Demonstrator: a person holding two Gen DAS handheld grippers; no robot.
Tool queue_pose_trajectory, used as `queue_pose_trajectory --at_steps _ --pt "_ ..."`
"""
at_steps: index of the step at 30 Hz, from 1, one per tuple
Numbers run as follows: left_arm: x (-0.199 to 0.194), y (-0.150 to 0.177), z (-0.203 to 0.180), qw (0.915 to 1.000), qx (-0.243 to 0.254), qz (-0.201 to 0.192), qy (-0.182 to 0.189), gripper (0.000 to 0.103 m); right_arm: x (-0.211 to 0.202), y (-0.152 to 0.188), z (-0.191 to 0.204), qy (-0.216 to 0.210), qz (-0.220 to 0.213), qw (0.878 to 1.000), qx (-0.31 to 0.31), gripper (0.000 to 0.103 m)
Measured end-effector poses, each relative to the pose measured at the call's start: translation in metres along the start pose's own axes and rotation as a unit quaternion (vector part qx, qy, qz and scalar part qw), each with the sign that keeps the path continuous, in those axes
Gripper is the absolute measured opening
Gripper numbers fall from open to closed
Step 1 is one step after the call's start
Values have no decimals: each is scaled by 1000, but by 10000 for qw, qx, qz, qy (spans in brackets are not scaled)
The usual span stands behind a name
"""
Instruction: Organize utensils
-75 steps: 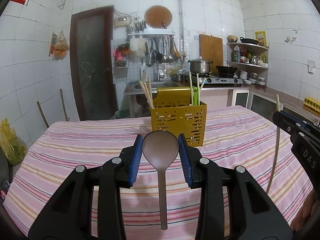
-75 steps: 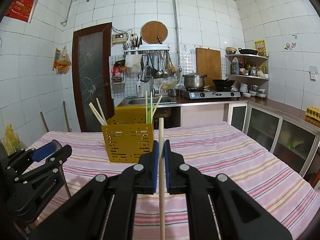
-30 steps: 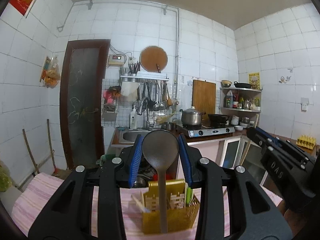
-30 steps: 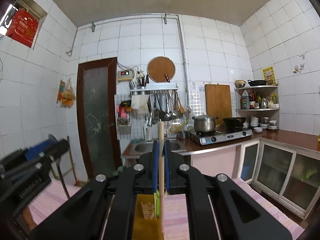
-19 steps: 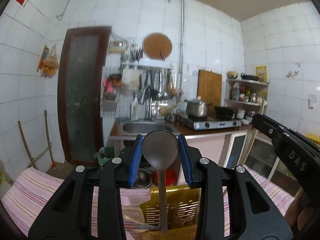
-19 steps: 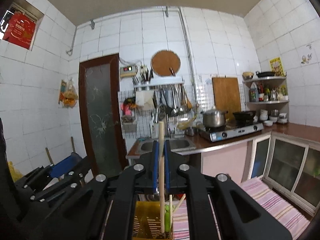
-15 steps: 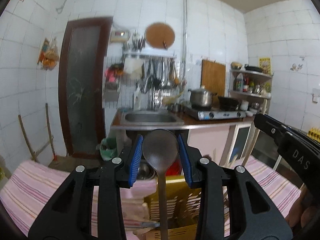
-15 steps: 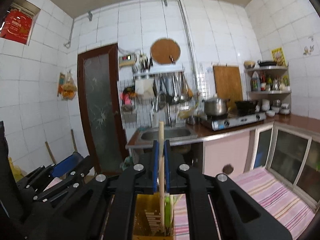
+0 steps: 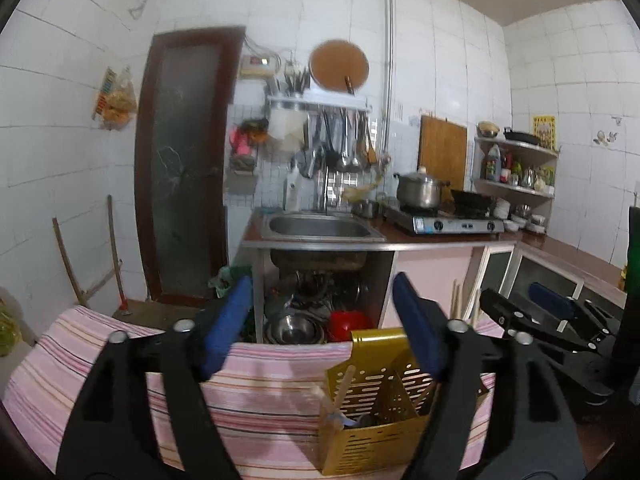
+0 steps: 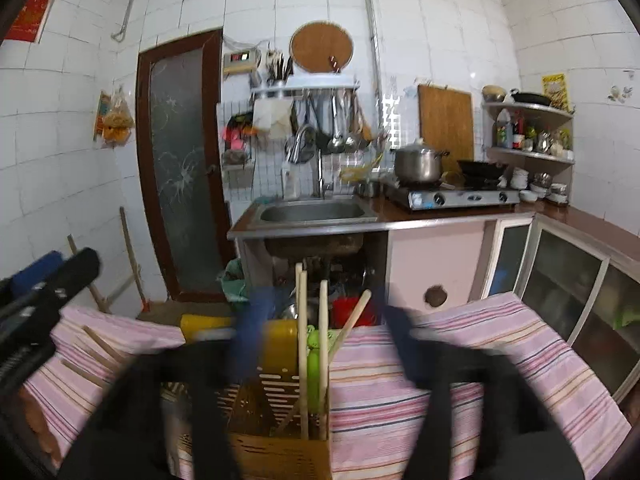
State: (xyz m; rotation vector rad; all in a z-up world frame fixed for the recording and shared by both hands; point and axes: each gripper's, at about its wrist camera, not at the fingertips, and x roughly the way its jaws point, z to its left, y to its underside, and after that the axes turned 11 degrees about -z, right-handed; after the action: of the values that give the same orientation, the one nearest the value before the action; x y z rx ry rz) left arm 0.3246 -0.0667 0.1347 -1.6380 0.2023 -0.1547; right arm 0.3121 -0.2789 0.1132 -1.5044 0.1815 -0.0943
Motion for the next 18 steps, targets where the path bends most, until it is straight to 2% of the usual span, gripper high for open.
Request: queue_pose_trajectory --at_steps 2,7,12,18 --pt "-15 -9 2 10000 37 -59 -23 87 -14 -6 -2 38 -10 10000 -36 69" --pt "-60 -19 10 9998 84 -134 -145 92 -51 -9 -17 136 44 9999 -28 69" --pt "-82 -10 14 9999 12 83 -117 98 -77 1 -43 319 206 9992 112 69" --pt "-99 32 22 9975 -50 692 -150 98 -105 38 -59 593 558 9966 103 71"
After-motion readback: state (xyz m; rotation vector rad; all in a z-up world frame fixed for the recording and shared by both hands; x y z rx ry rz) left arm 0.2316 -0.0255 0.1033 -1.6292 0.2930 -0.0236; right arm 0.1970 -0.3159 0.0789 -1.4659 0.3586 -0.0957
